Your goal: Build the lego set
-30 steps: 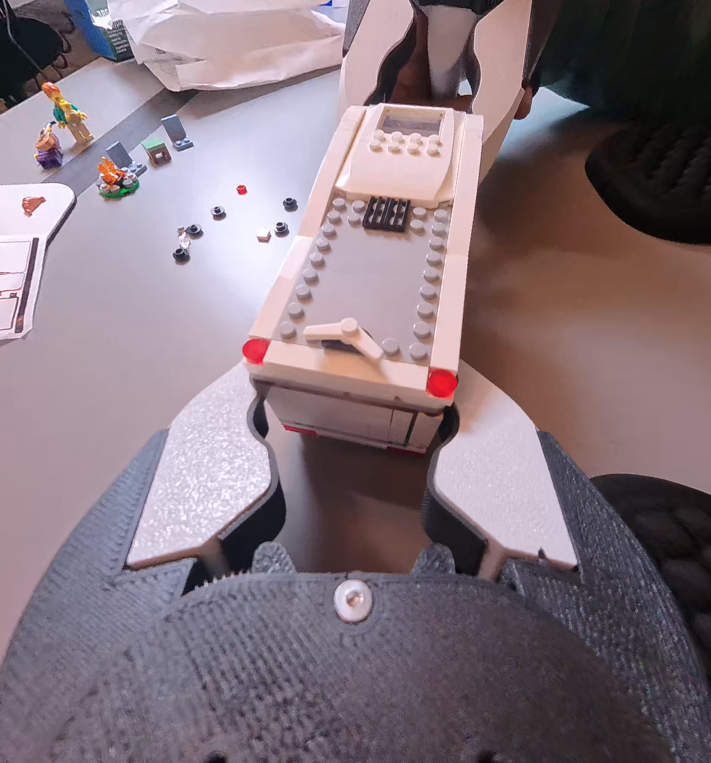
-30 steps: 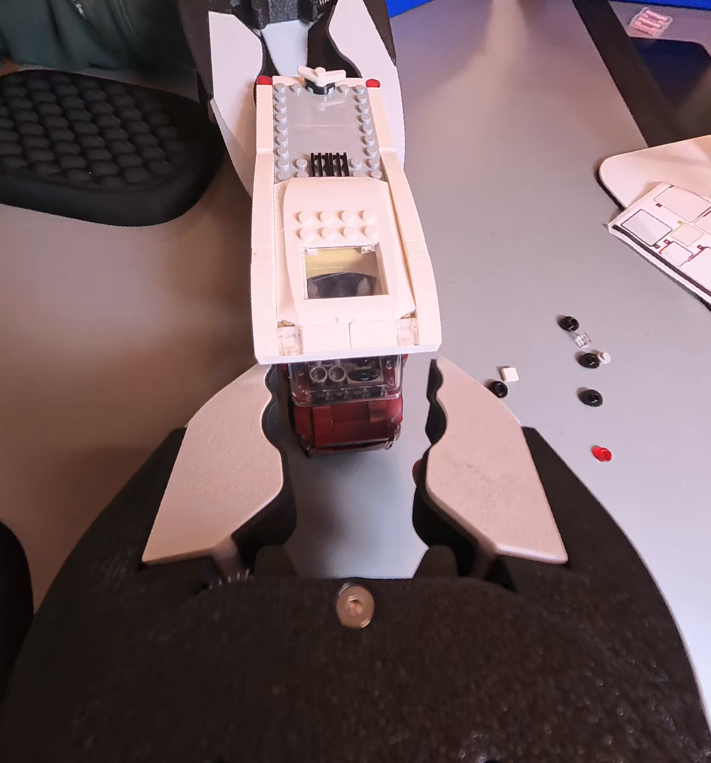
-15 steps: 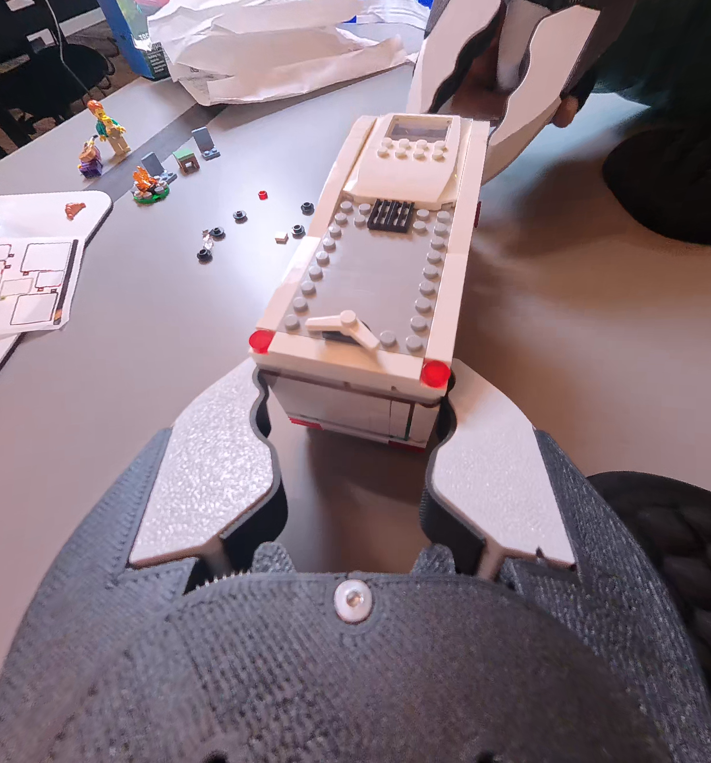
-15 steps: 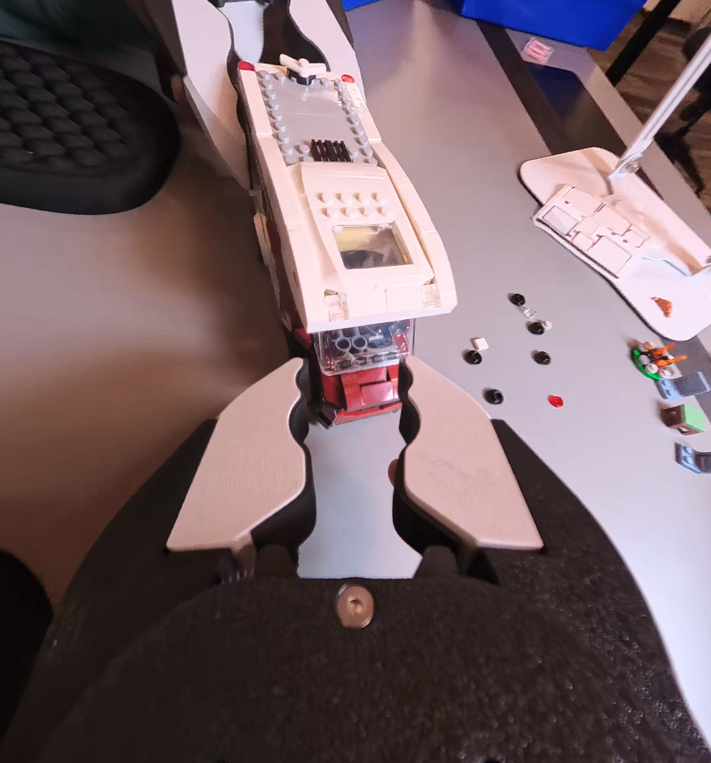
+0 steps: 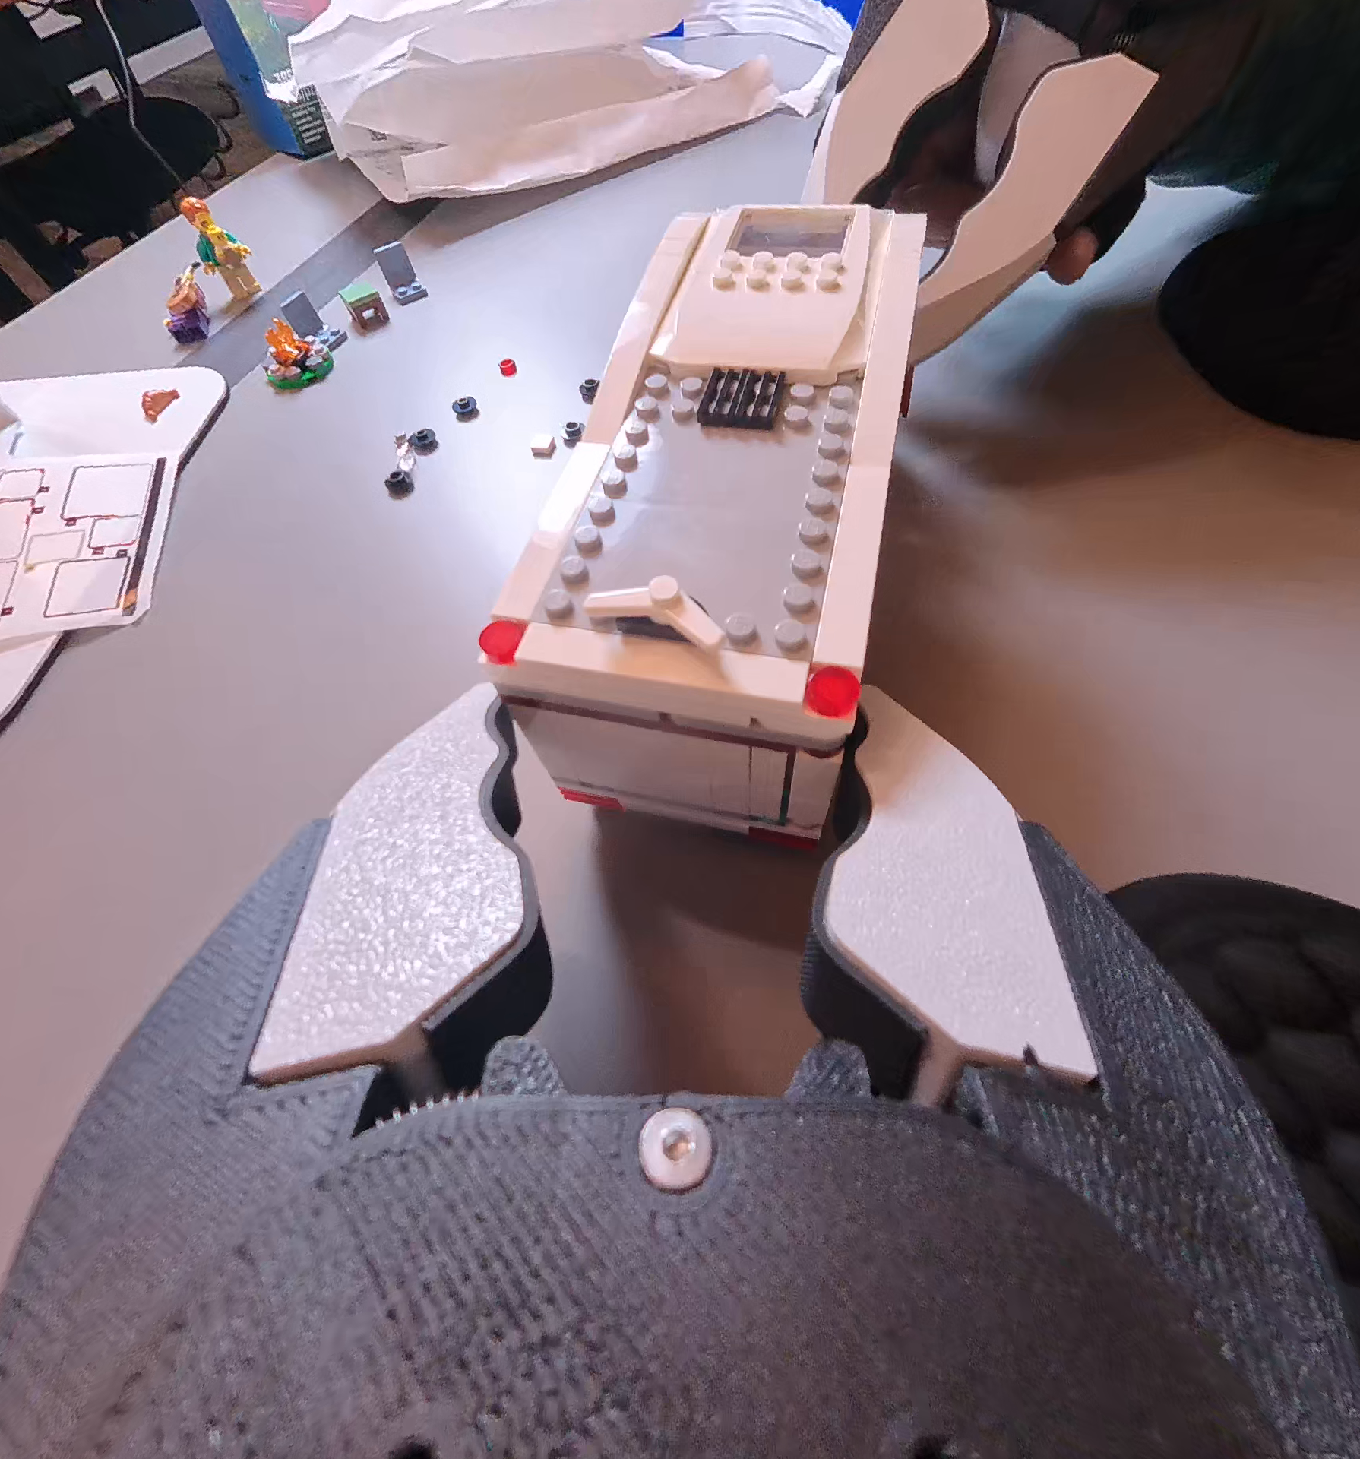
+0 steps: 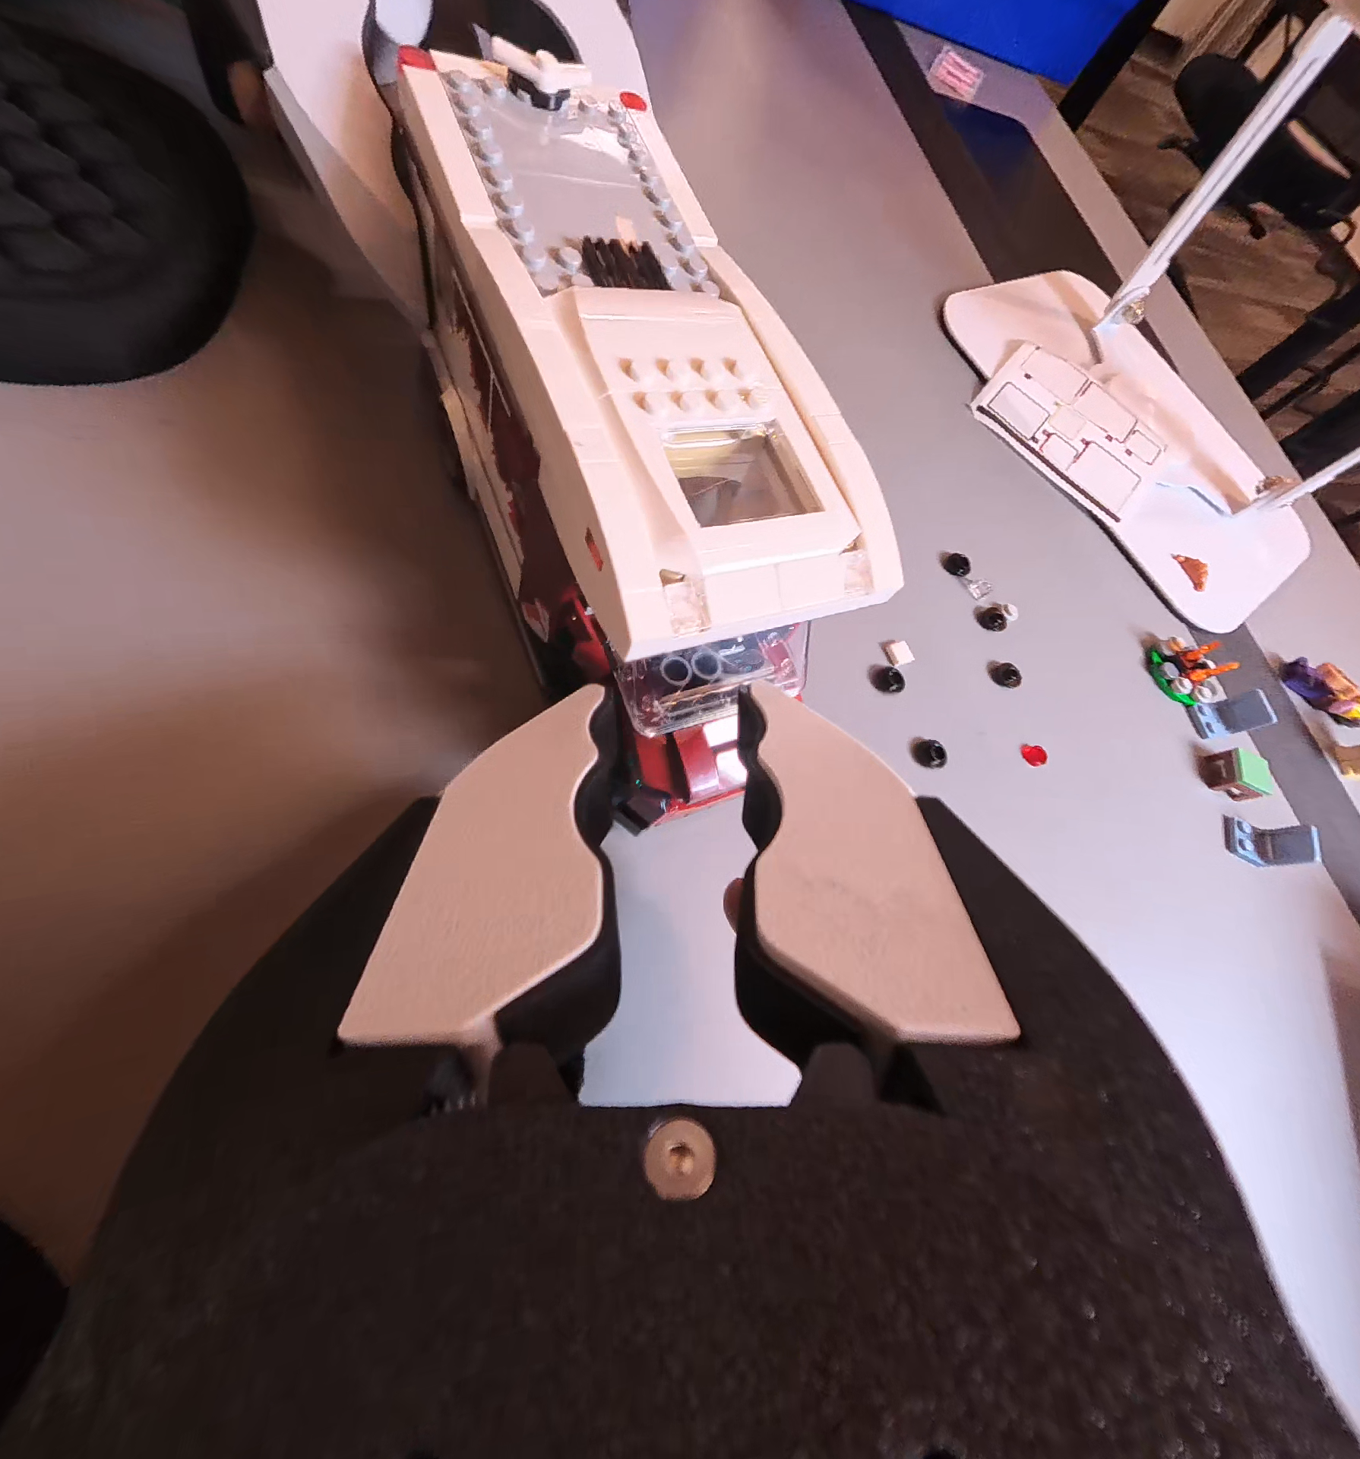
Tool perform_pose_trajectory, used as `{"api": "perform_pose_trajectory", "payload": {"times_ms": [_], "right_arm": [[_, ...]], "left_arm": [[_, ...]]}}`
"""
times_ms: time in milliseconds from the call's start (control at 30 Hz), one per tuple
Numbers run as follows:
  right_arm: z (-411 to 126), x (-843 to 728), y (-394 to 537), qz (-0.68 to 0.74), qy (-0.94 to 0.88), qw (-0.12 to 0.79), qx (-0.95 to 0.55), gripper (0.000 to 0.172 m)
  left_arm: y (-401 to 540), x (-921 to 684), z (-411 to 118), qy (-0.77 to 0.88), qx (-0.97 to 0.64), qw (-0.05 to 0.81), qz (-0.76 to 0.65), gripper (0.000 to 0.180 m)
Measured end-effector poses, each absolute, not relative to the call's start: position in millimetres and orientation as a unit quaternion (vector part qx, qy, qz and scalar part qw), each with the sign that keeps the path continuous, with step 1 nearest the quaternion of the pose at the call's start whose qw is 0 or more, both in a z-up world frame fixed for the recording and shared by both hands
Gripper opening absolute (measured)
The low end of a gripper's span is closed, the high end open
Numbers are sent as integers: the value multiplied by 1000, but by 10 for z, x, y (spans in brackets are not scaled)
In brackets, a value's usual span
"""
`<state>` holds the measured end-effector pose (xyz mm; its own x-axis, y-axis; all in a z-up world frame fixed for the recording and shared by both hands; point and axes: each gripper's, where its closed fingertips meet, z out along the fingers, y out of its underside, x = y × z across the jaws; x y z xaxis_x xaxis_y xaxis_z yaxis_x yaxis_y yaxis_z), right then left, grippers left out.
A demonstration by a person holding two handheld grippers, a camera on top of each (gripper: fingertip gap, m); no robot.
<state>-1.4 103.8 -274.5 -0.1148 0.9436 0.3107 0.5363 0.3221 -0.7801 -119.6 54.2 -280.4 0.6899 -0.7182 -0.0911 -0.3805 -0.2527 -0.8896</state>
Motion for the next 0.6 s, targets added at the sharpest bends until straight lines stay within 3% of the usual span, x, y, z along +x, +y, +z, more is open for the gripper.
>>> {"api": "perform_pose_trajectory", "payload": {"times_ms": [600], "right_arm": [[-2630,36,1128,277,-684,420,-528,20]], "left_arm": [[824,-1152,-2798,394,-762,488,-164,80]]}}
